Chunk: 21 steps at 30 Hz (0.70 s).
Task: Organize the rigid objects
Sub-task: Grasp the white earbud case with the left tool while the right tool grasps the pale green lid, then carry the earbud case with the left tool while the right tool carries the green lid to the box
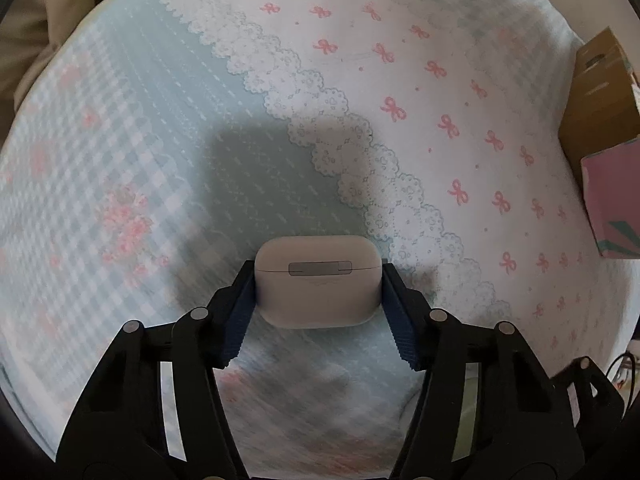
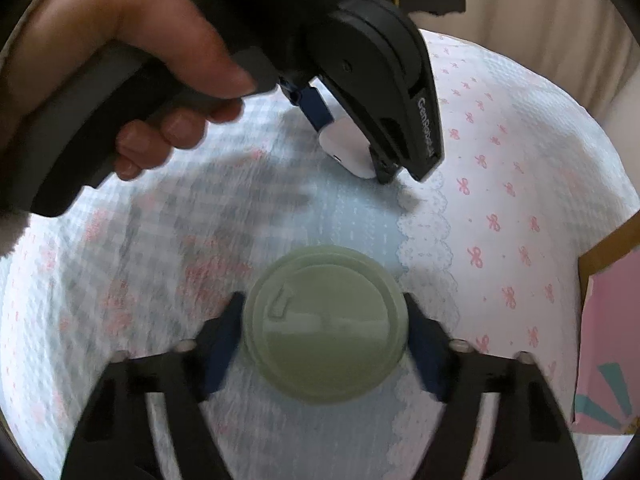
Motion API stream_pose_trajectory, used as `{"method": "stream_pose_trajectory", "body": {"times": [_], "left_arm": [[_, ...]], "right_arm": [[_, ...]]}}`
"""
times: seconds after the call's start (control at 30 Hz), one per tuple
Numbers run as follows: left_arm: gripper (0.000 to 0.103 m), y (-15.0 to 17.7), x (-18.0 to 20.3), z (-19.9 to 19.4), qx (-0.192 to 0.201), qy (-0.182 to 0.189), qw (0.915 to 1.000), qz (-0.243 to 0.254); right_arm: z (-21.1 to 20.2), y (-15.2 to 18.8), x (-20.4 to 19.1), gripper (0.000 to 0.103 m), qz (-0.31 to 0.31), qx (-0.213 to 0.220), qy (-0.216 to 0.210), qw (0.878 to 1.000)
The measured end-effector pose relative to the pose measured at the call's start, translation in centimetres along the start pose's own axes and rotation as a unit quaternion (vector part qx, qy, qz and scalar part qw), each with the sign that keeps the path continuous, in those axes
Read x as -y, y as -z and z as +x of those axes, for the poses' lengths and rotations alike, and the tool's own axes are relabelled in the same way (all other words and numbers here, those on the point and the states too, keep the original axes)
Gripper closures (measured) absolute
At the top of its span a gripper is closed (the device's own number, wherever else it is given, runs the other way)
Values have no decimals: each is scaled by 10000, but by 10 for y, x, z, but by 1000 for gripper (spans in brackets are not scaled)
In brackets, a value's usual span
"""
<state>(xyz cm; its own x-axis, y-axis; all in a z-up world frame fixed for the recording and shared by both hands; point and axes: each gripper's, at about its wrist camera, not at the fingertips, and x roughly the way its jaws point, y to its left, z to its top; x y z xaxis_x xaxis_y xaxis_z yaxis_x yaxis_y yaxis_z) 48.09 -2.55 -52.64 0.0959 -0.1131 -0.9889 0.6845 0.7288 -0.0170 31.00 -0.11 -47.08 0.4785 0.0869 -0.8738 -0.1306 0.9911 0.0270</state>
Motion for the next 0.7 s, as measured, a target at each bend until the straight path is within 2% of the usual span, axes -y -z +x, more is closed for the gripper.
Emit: {"method": "stream_pose_trajectory", "body": {"times": [0.17,0.4,0.7], "left_arm": [[46,5,-6,-3,94,31,9999,-27],[46,19,-20,-22,188,156,9991,-354],[46,39,-29,-82,448,61,9977,-502]], "right_arm": [[2,-3,1,37,46,29,-13,10000],[-6,2,-2,37,85,10,29,10000],[-52,0,-8,37,116,198,160,9996]]}}
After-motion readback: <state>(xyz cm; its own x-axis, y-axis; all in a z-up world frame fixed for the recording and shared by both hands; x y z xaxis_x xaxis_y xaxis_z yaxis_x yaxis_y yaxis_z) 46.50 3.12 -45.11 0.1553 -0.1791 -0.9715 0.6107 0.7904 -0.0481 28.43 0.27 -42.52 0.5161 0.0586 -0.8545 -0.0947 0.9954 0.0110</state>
